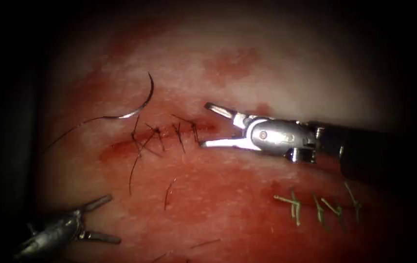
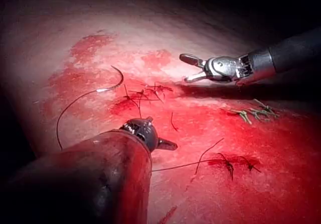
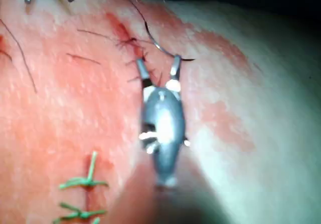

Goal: Wound Closure

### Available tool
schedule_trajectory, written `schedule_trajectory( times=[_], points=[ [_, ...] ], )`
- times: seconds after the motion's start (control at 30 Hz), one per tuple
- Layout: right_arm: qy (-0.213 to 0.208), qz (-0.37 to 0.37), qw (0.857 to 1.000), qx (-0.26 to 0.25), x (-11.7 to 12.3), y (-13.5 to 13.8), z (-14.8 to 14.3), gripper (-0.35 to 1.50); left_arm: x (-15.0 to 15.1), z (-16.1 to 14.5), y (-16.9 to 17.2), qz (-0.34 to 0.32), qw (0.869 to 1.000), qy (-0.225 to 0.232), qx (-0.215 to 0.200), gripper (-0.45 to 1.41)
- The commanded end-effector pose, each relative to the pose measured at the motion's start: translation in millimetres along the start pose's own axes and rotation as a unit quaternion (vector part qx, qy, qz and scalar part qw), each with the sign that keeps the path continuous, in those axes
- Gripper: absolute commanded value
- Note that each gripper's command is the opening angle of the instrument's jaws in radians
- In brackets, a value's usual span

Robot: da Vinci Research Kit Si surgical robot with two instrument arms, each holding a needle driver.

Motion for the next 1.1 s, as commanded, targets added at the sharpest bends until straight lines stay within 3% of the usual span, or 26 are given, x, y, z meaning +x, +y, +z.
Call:
schedule_trajectory(
  times=[0.03, 0.23, 0.4, 0.57, 0.7, 0.87, 1.1],
  points=[
    [0.001, 0.000, 1.000, 0.002, -0.3, 0.1, 0.4, 1.30, 0.6, 0.4, -0.8, 0.002, 1.000, 0.011, 0.005, 0.34],
    [0.002, 0.016, 1.000, 0.007, 0.1, 0.5, -0.8, 1.20, 2.0, 0.2, -3.7, 0.014, 0.998, 0.052, 0.043, 0.29],
    [0.002, 0.024, 1.000, 0.012, 2.3, 0.5, -1.8, 0.90, 1.2, 1.5, -5.7, 0.024, 0.997, 0.056, 0.050, 0.24],
    [0.004, 0.018, 1.000, 0.017, 4.9, -0.7, -3.8, 0.81, 0.8, 2.4, -7.9, 0.034, 0.996, 0.067, 0.049, 0.24],
    [0.003, 0.010, 1.000, 0.016, 5.3, -0.8, -4.1, 0.83, 0.8, 2.5, -8.1, 0.034, 0.996, 0.067, 0.048, 0.24],
    [0.001, 0.004, 1.000, 0.013, 5.1, -0.8, -3.9, 0.98, 1.0, 2.5, -8.3, 0.039, 0.996, 0.066, 0.048, 0.24],
    [0.000, 0.004, 1.000, 0.011, 5.1, -0.7, -3.9, 1.00, 1.1, 2.6, -8.4, 0.041, 0.996, 0.066, 0.048, 0.24]
  ],
)
